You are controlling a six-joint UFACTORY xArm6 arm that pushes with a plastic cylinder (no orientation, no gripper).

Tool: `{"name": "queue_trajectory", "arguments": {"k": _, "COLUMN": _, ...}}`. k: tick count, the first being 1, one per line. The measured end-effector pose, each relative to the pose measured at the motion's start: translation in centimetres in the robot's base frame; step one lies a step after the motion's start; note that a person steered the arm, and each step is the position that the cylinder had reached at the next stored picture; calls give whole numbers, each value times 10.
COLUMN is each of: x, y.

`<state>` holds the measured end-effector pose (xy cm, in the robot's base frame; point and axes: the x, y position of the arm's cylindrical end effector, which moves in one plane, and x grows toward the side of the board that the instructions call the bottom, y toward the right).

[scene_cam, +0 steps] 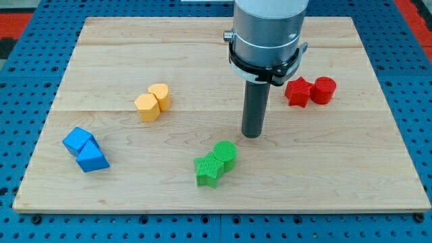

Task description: Adjust the red circle diagonally top right to the red star

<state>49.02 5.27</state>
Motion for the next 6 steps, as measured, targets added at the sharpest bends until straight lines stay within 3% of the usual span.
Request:
{"name": "queue_trajectory", "arguments": {"k": 1, "x": 0, "y": 10}}
{"name": "queue_trajectory", "arguments": {"k": 2, "x": 0, "y": 77}}
{"name": "queue_trajectory", "arguments": {"k": 4, "x": -51, "y": 176}}
{"name": "queue_trajectory", "arguments": {"k": 5, "x": -63, "y": 176}}
{"name": "queue_trajectory", "arguments": {"k": 6, "x": -78, "y": 131}}
